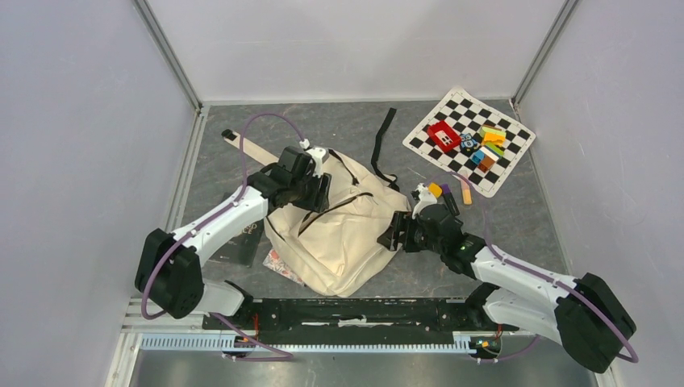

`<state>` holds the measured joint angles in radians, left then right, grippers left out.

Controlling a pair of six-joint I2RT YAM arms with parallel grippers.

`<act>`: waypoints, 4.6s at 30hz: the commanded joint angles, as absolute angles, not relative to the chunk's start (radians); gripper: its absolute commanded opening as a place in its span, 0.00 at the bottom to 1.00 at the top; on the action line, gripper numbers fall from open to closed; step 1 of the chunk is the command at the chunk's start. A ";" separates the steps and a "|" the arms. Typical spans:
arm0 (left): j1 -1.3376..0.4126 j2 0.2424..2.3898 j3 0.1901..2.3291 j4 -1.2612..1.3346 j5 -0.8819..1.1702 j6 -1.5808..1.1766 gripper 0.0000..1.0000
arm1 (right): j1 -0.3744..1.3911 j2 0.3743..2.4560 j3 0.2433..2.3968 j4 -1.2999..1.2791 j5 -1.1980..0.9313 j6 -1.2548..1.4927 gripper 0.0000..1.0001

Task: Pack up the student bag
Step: Unzip the student bag at the center of the board.

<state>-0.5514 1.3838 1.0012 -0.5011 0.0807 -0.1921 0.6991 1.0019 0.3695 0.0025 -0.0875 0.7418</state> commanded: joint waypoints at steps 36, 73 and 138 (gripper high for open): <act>-0.577 1.180 0.940 -0.508 0.141 -0.363 0.02 | 0.656 1.524 0.901 0.047 0.154 0.329 0.00; -0.572 0.917 0.462 -0.175 -0.069 -0.914 0.02 | 1.097 1.671 1.244 -0.309 0.353 0.306 0.91; -0.573 0.959 0.457 -0.181 -0.156 -0.816 0.02 | 1.115 1.372 1.071 -0.252 0.621 0.266 0.89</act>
<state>-0.5774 0.9581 0.4309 -0.1574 -0.1761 -0.8909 1.1484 1.4452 0.9989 -0.1593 0.6739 0.3470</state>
